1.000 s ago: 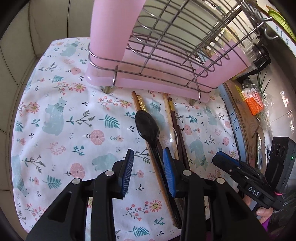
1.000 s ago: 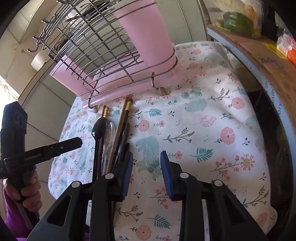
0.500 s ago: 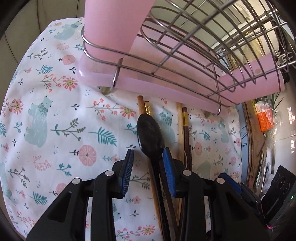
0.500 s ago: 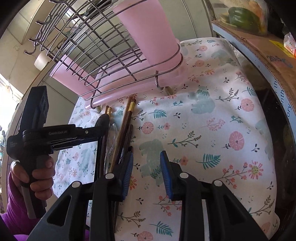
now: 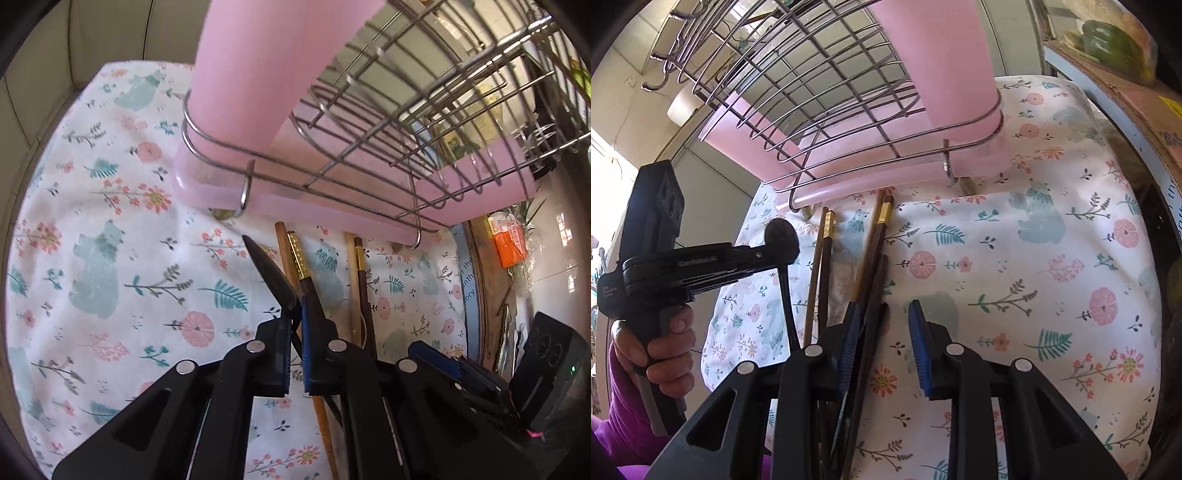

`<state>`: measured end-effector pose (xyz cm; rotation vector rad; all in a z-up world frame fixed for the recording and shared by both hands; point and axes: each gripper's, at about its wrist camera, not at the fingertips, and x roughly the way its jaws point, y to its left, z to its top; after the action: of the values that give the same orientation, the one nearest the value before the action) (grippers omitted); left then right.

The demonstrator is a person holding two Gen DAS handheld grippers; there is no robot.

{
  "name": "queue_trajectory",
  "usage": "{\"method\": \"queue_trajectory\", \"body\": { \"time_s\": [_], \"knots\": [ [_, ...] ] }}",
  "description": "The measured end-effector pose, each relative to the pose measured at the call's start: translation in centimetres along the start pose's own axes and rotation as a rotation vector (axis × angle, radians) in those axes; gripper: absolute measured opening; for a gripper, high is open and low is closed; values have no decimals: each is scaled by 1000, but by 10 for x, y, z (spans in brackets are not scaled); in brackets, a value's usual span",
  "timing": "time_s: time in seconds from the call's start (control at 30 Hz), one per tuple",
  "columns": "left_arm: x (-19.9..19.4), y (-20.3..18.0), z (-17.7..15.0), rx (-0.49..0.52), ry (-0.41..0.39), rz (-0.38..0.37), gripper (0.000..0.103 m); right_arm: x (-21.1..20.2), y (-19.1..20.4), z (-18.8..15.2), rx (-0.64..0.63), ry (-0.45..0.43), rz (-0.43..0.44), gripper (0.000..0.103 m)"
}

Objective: Organize utensils
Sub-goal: 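Grasp the black spoon with the left tool while the right tool grasps a clear plastic spoon, then lift the black spoon with the left tool while the right tool carries the clear spoon to the pink cup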

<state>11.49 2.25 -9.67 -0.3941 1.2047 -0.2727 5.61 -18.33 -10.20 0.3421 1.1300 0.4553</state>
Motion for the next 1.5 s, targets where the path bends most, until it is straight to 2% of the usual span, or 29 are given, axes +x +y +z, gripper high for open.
{"method": "queue_trajectory", "body": {
  "time_s": [0.03,0.17,0.3,0.4,0.53,0.63,0.7,0.83,1.1,1.5],
  "knots": [
    [-5,1,1,17,-4,-1,4,2,3,2,-4,9,6,15],
    [-27,2,0,117,-29,41,4,10,15,13,-34,33,33,14],
    [-42,7,-4,203,-46,92,4,24,24,24,-70,62,10,14],
    [-47,14,-7,220,-54,105,4,38,28,30,-81,97,-20,14],
    [-53,18,-9,217,-85,70,4,51,35,34,-104,110,-49,14],
    [-59,16,-9,228,-116,63,4,51,42,33,-149,101,-98,2],
    [-63,12,-9,237,-143,61,4,50,41,32,-140,83,-94,2],
    [-71,8,-9,242,-205,57,4,25,35,23,-117,-14,-81,1],
    [-106,5,-7,258,-365,74,4,-41,28,17,-102,-249,-123,1],
    [-147,-23,3,340,-533,140,4,-130,23,40,-109,-557,-154,1]
  ]
}}
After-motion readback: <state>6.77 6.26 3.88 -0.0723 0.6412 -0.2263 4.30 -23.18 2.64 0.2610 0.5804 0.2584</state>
